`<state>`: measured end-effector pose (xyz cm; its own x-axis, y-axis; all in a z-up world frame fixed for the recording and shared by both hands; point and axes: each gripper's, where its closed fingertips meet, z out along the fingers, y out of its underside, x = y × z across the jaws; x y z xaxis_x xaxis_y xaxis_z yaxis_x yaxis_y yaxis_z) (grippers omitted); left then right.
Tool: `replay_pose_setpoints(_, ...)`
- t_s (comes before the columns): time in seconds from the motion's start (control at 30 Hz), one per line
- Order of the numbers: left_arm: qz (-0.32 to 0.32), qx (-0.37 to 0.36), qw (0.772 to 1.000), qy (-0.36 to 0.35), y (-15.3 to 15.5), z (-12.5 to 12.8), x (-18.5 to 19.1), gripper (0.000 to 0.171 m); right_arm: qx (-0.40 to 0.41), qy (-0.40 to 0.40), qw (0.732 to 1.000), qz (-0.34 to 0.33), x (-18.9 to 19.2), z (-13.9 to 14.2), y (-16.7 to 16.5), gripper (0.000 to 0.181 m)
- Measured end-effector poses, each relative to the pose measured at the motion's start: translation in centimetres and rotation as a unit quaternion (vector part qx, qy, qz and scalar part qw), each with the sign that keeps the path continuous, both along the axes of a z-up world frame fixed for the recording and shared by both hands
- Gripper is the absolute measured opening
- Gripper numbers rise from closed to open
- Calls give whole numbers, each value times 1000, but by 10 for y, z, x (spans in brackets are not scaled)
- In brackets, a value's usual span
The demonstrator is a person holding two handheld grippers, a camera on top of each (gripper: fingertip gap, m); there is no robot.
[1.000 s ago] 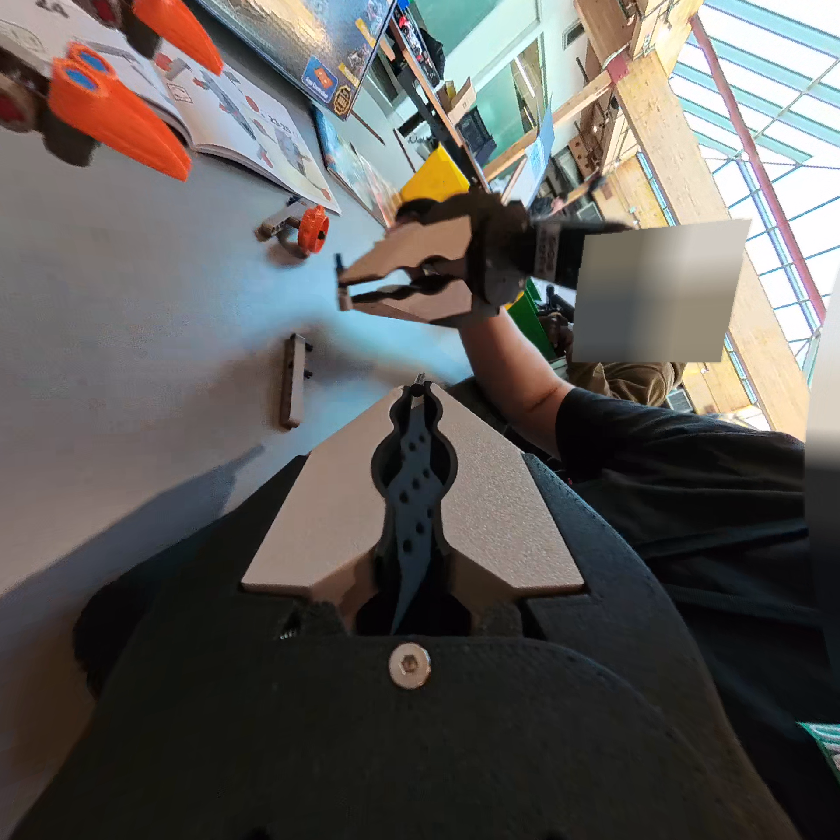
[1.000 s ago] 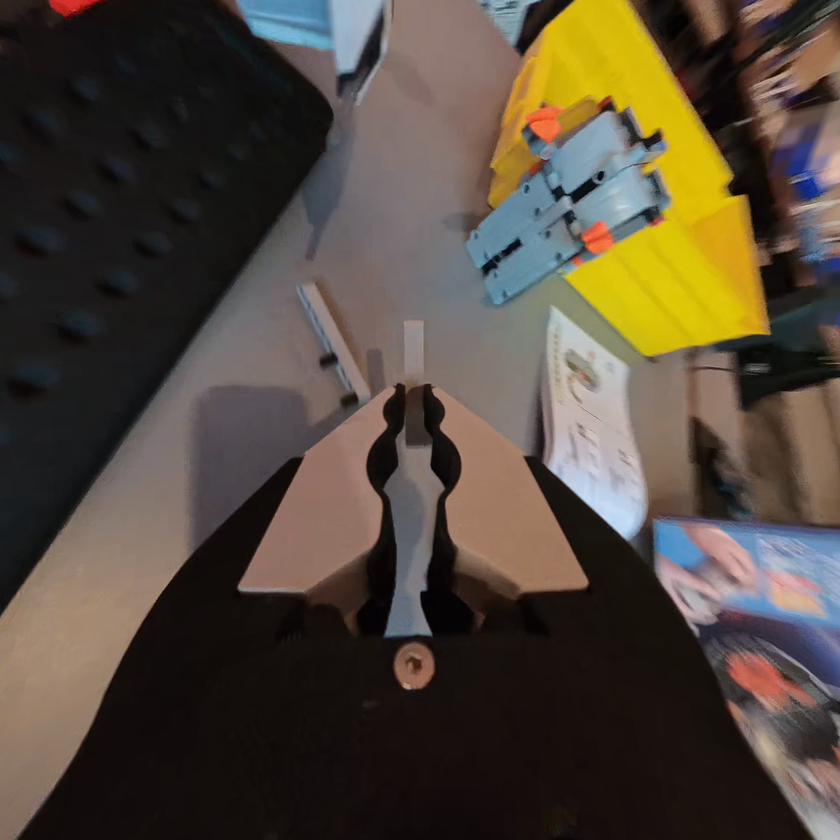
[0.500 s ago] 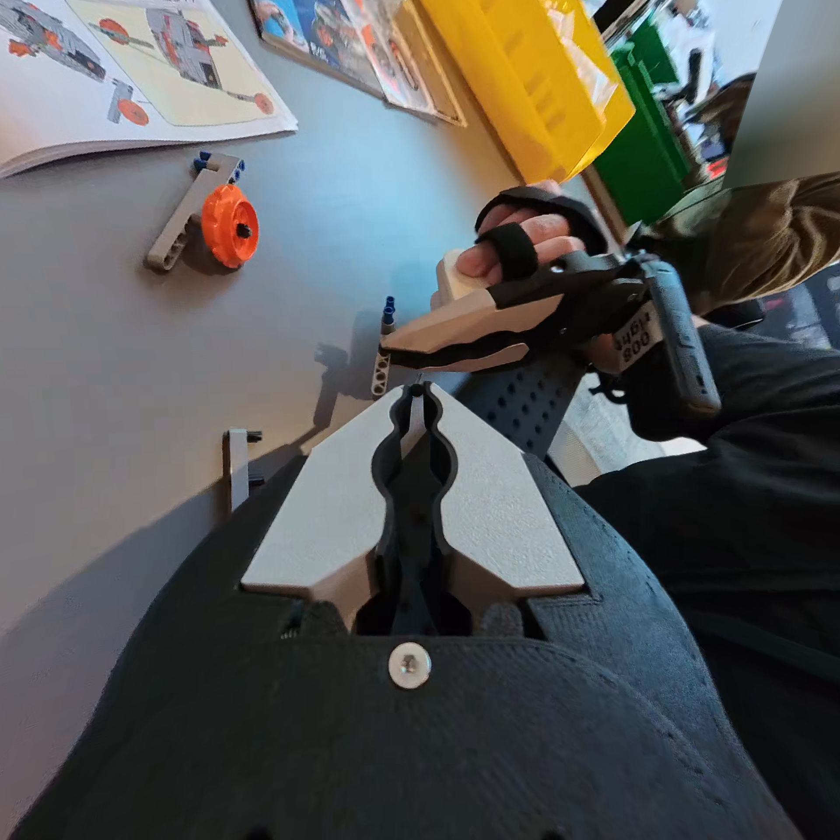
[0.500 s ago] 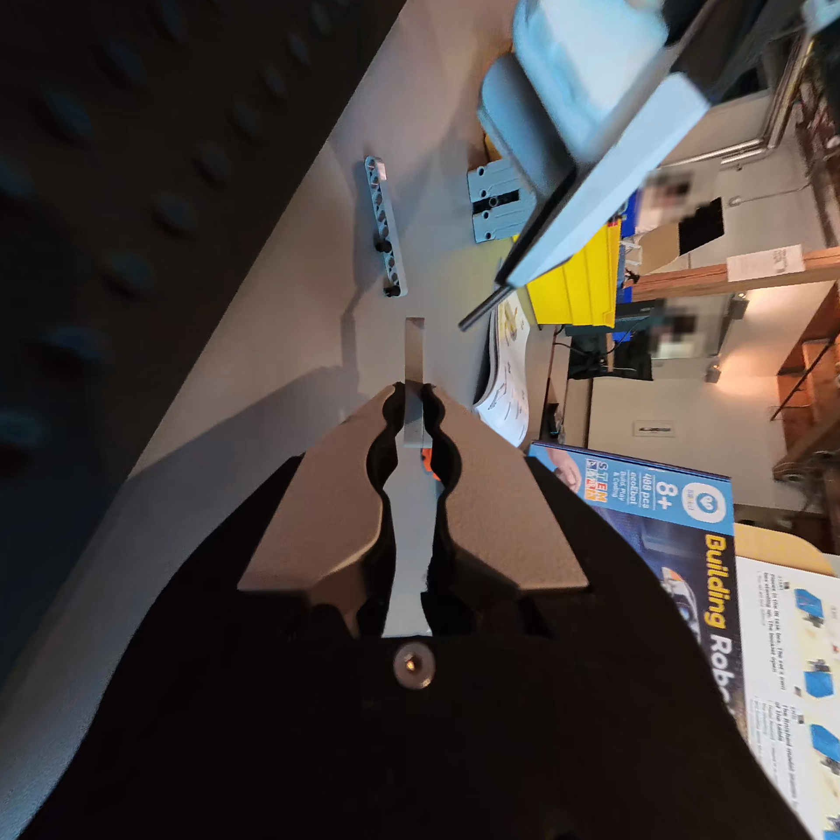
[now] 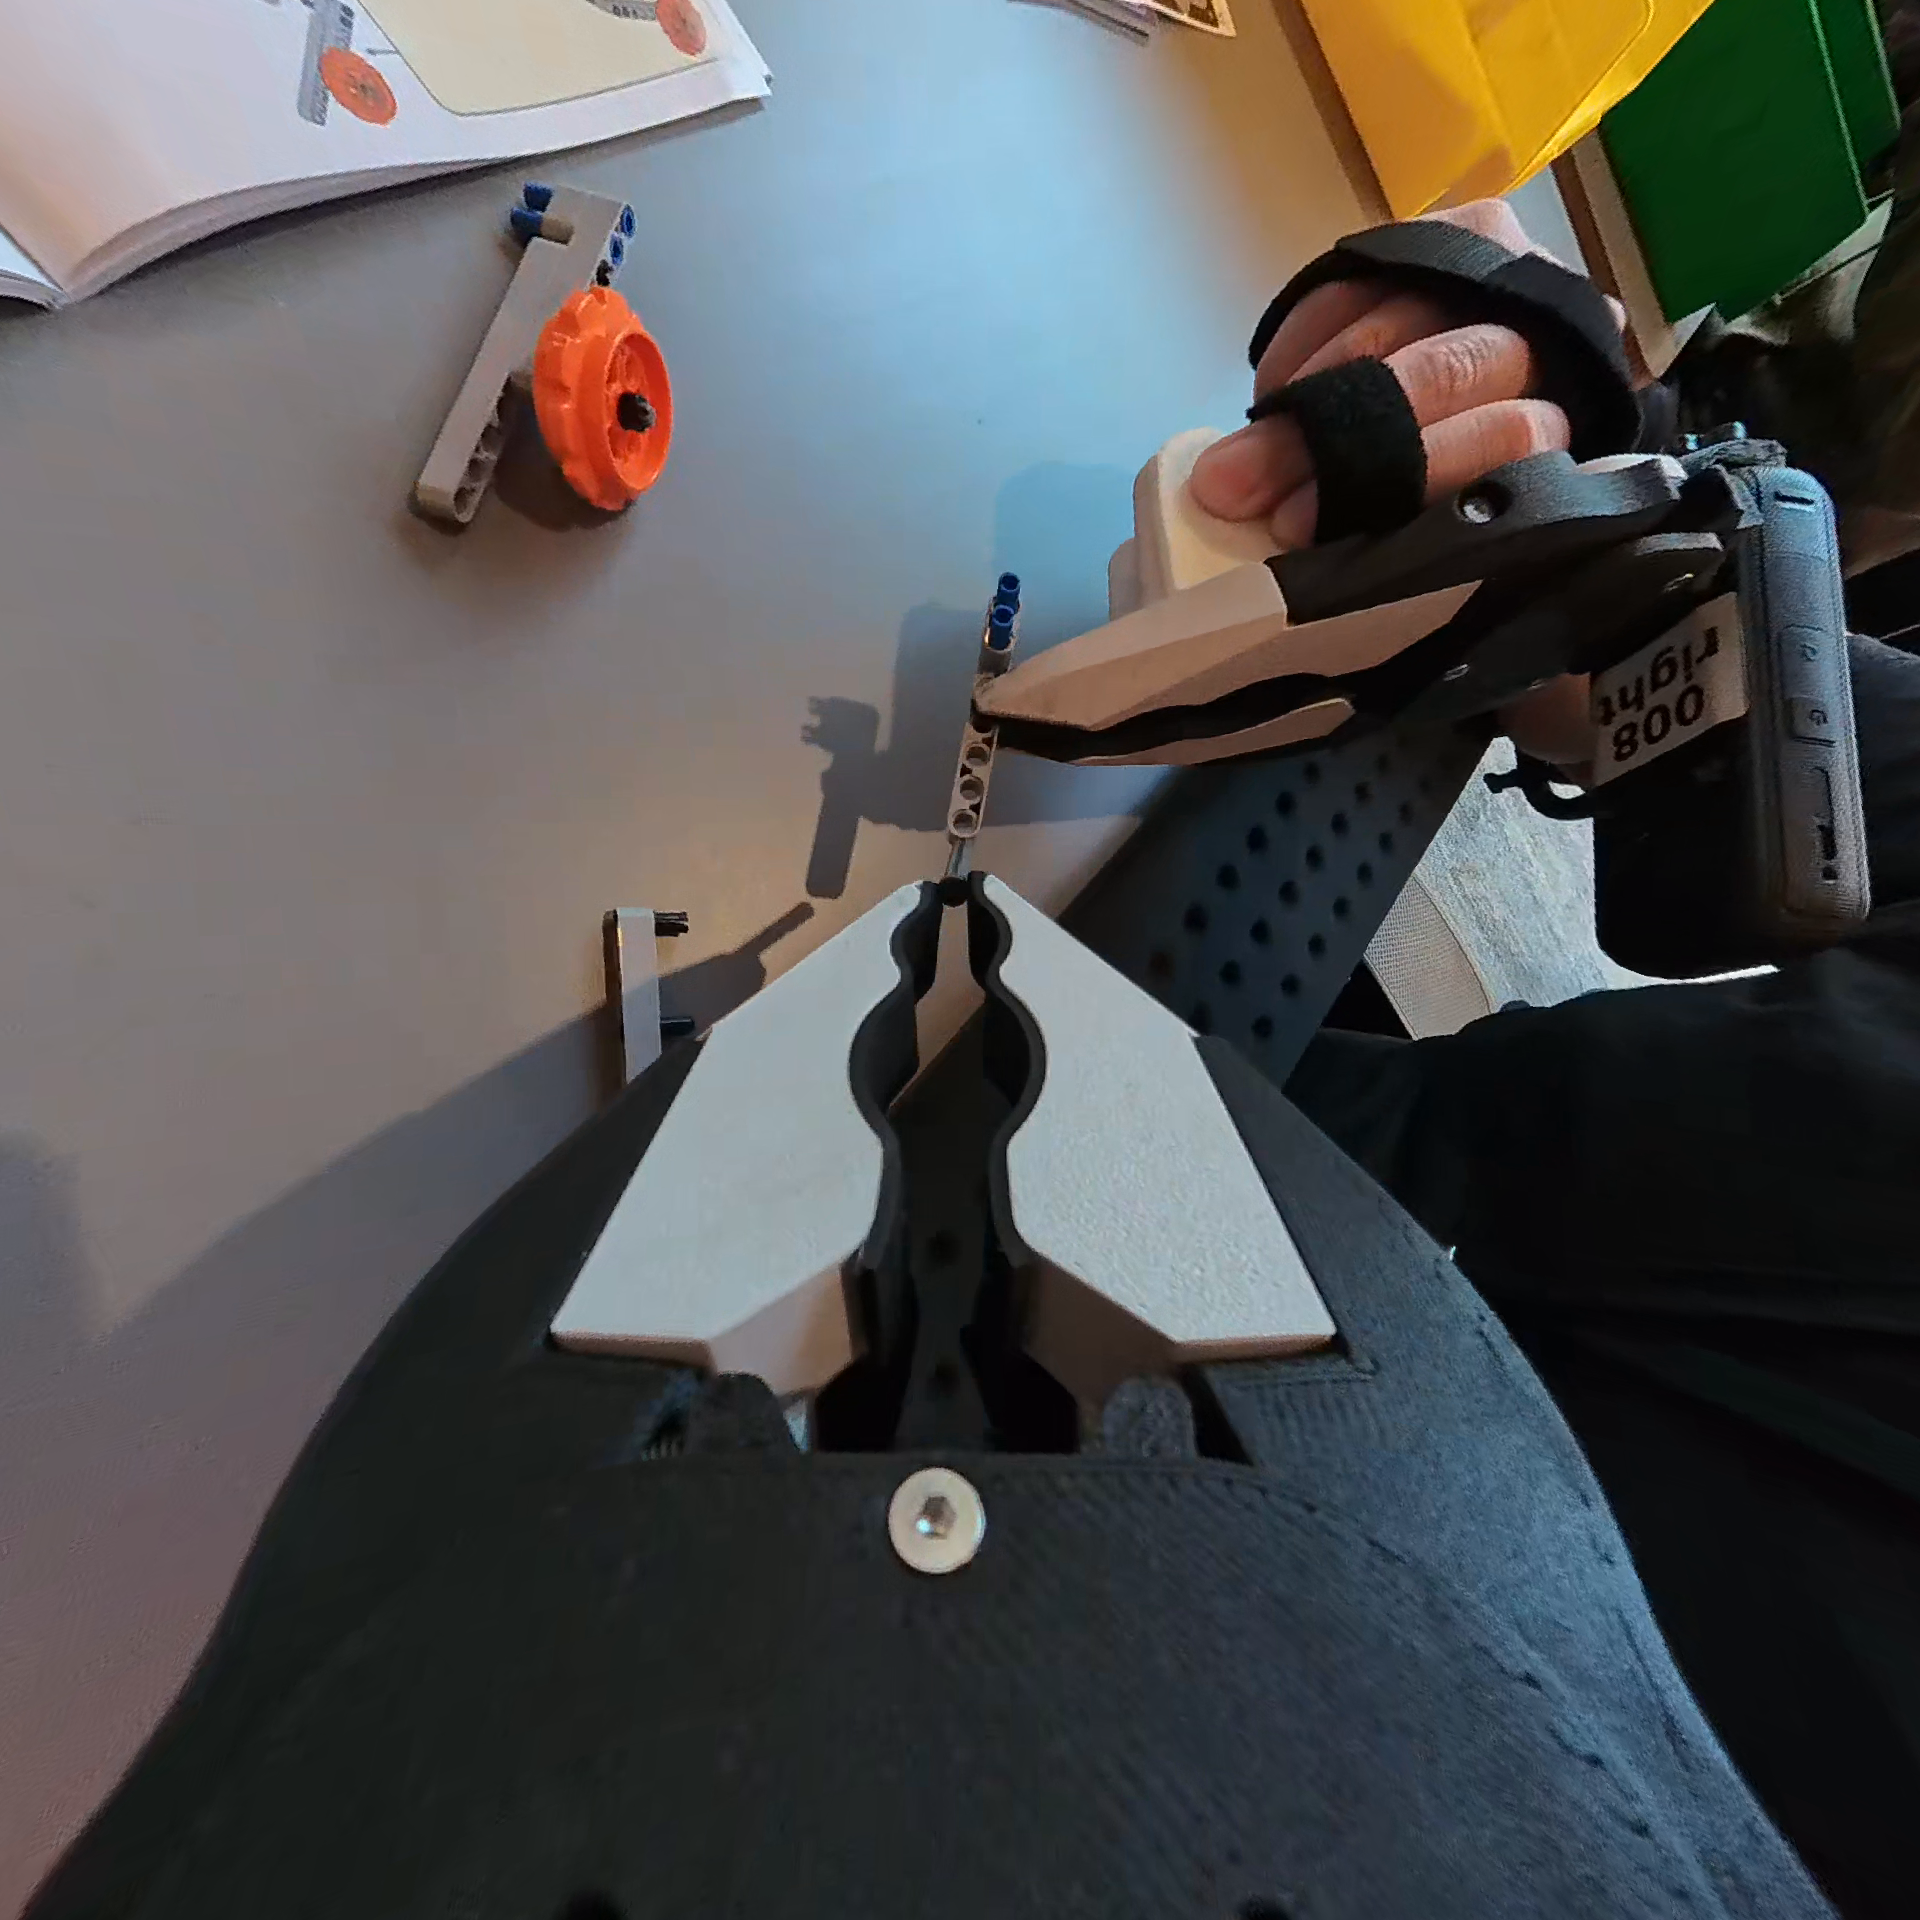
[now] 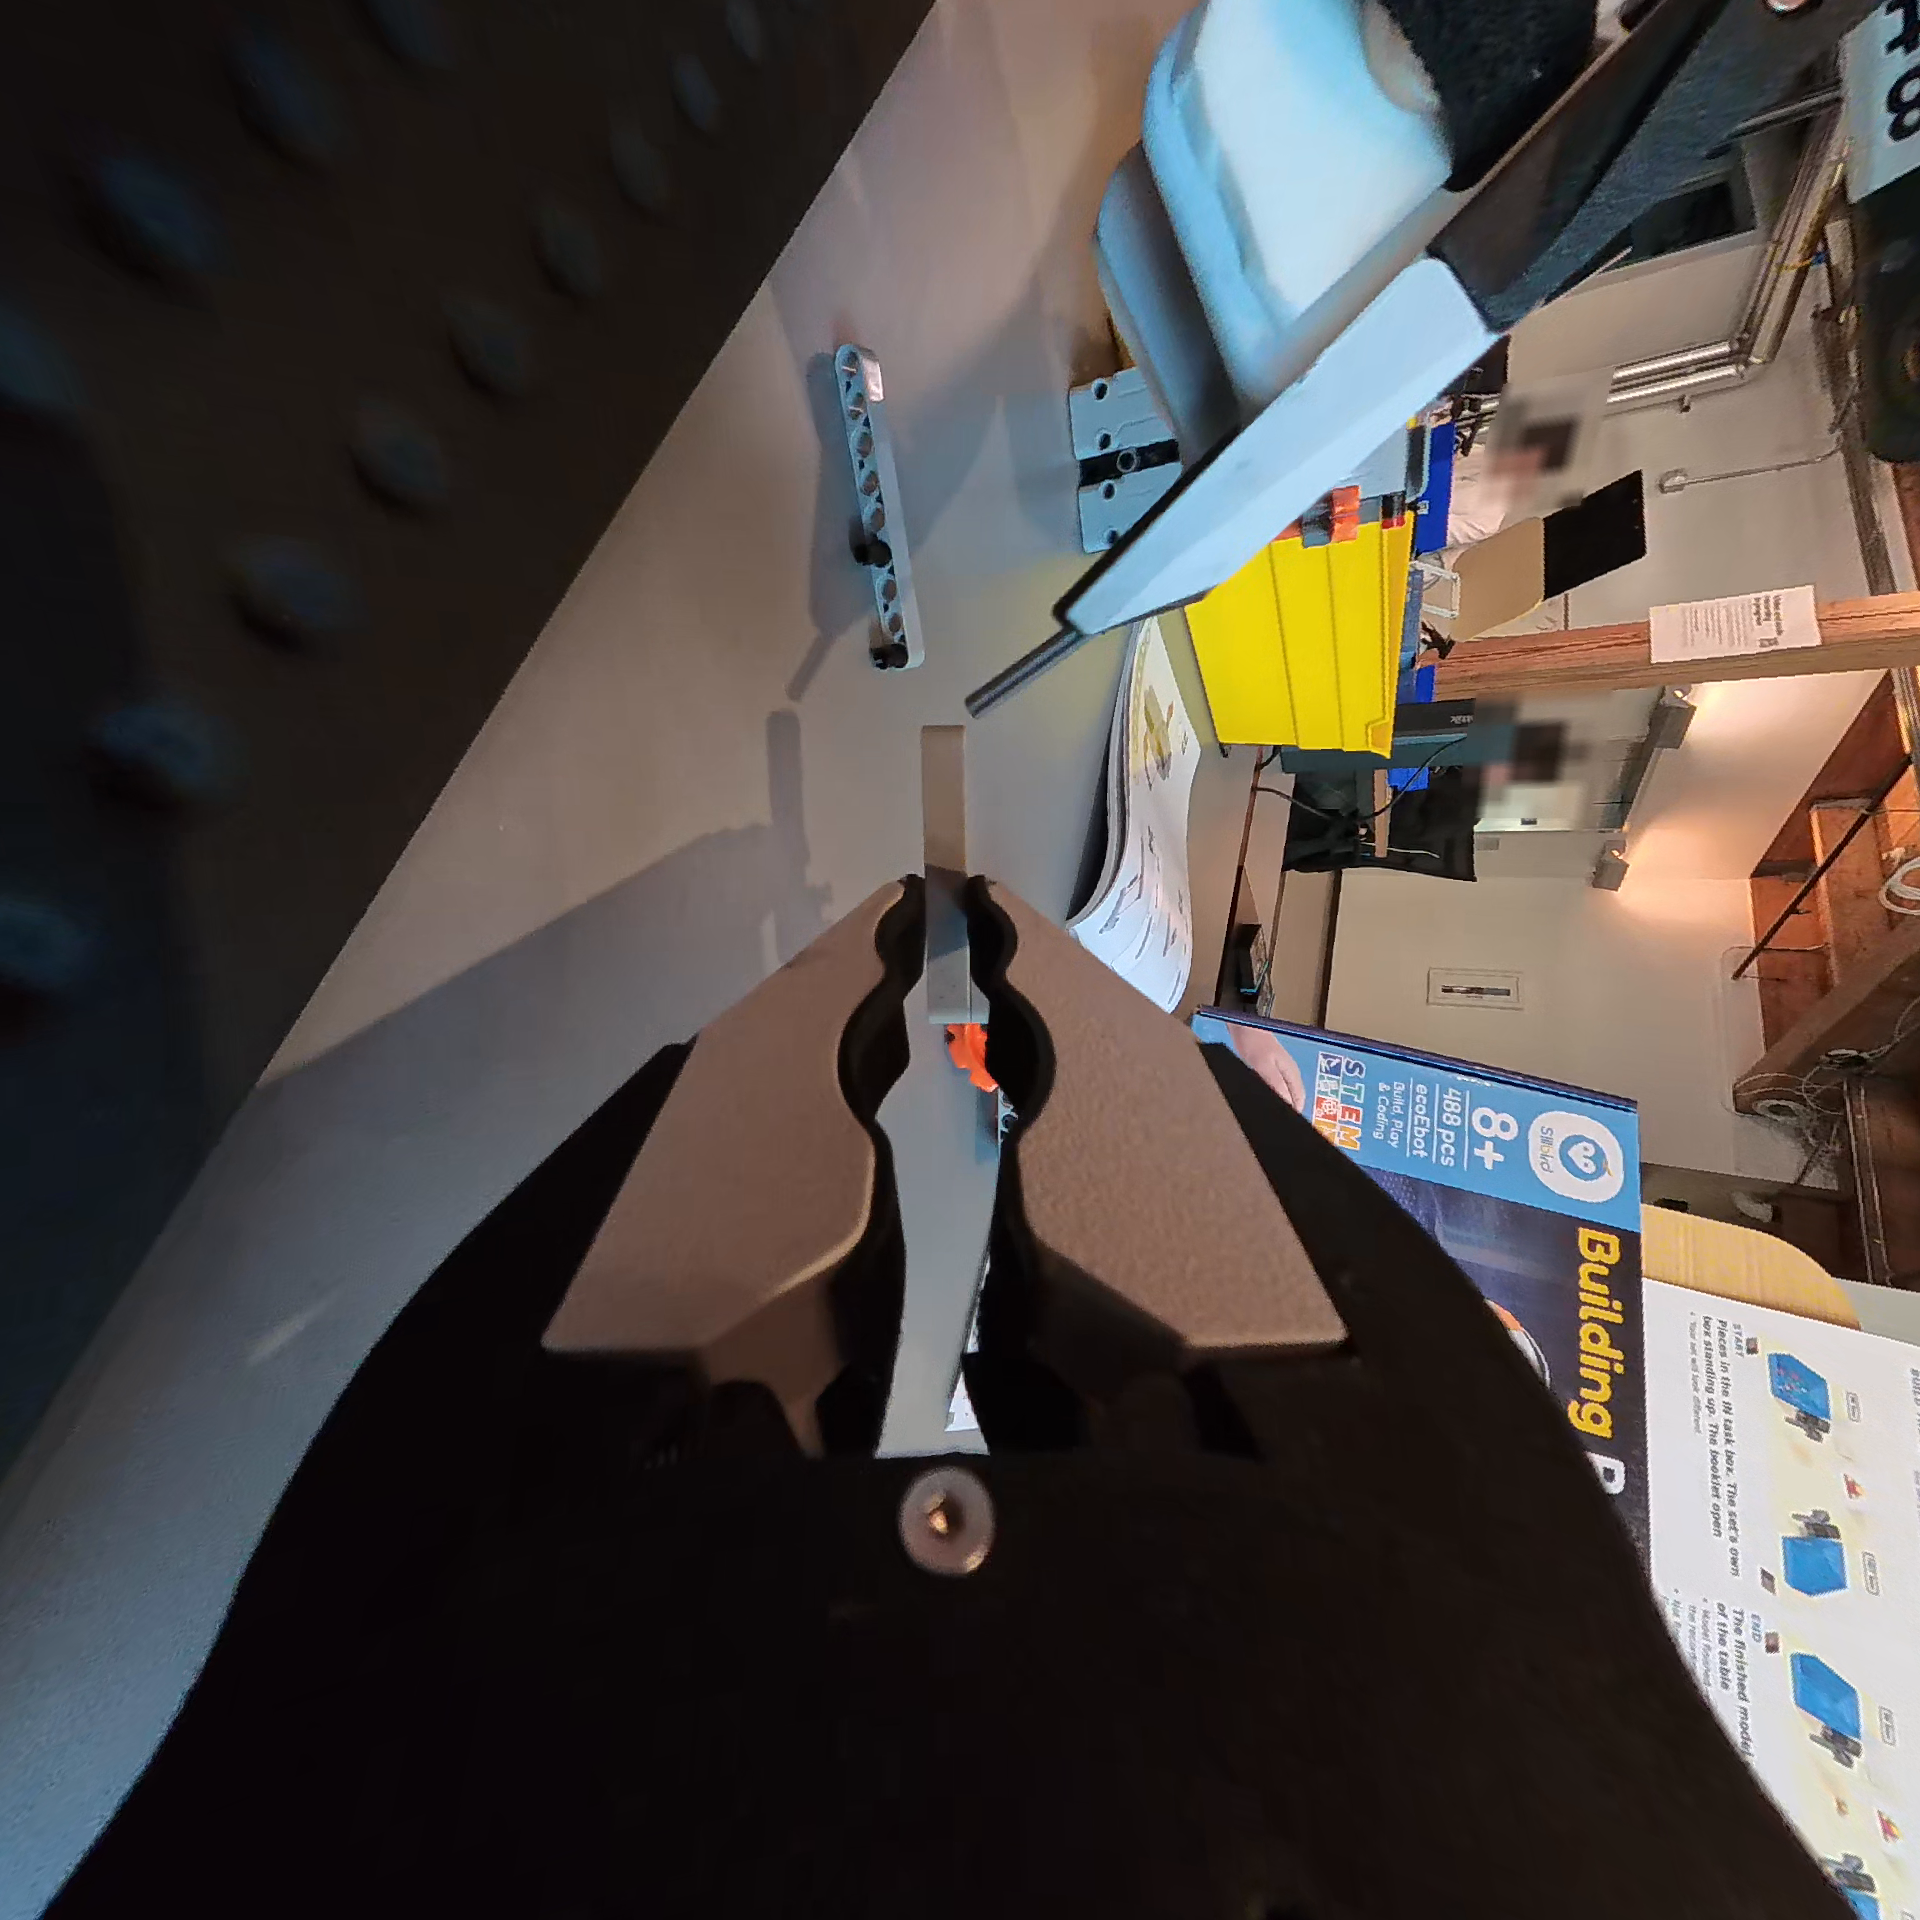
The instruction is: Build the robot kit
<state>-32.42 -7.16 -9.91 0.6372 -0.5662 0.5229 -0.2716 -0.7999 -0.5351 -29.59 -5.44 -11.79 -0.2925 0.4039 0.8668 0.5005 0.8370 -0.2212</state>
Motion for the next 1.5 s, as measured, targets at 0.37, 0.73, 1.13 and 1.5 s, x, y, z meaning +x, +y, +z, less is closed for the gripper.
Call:
replay_pose_setpoints(0.37,-6,-2,1000,0,-1,-5,7,4,3,-8,1000,9,0,-1,-4,7)
replay_pose_setpoints(0.73,-45,-27,997,52,-14,-15,4,4,37,-20,999,19,0,-2,-5,7)
replay_pose_setpoints(1.13,-88,-50,990,96,-25,-18,2,4,62,-31,997,32,-1,-6,-9,7)
replay_pose_setpoints(1.5,-110,-63,981,145,-25,-19,-4,3,97,-29,994,52,-4,-4,-14,7)
